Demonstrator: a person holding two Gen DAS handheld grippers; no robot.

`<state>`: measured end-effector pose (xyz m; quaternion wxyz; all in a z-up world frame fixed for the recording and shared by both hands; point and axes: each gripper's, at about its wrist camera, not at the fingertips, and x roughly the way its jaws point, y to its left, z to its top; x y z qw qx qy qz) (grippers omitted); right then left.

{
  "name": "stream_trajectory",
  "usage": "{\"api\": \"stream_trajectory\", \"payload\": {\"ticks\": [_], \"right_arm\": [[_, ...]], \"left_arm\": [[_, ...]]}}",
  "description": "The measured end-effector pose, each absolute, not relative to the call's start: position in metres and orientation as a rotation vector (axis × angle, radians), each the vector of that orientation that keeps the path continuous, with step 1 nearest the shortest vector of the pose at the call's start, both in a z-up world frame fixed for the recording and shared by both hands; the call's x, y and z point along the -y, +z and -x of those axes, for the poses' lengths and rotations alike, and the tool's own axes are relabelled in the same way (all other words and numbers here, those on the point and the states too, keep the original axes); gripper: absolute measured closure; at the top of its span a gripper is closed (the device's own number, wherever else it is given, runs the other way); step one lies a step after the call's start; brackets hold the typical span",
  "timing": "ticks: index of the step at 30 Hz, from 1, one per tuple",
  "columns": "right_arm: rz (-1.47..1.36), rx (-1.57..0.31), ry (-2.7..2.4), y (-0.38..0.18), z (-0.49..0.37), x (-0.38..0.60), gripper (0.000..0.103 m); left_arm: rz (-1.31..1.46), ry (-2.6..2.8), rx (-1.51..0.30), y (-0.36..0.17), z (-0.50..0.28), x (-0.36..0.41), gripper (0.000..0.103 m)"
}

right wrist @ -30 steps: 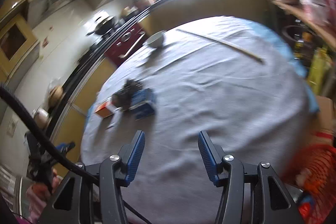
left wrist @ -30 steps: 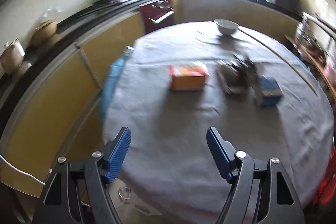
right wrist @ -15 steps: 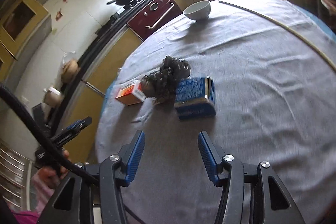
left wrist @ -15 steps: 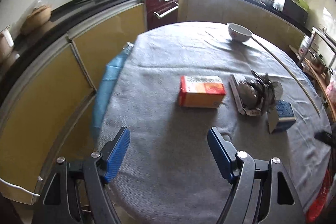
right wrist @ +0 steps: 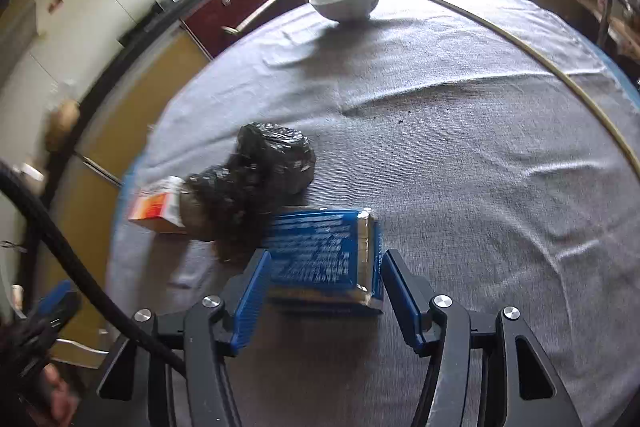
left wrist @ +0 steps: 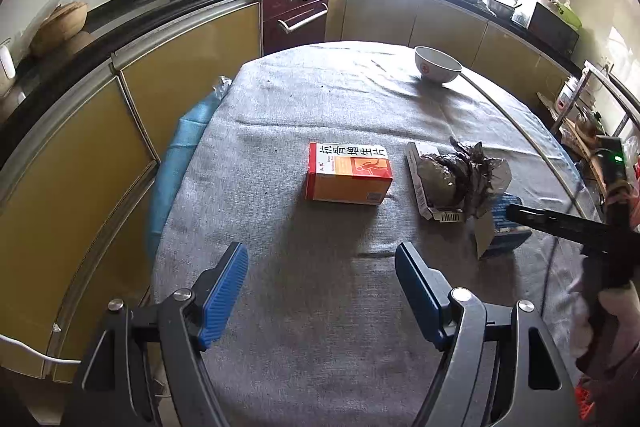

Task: Collect trash
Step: 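Grasp the blue-silver packet with the right tool while the left tool grasps the black bag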

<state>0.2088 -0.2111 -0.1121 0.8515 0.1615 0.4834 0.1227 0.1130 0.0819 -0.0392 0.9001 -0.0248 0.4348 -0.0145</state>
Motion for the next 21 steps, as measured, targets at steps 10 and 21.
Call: {"api": "stream_trajectory", "payload": {"ticks": [10, 21], "right_arm": [[-0.214, -1.013, 0.260, -0.133, -0.222, 0.180, 0.026], [-0.299, -0.971, 0.260, -0.137, -0.184, 0.245, 0.027]], "left_arm": [[0.033, 0.016, -0.888, -0.021, -0.106, -0.091, 0.027], [-0.040, 0.043, -0.796, 0.049, -0.105, -0.106, 0.025]]}}
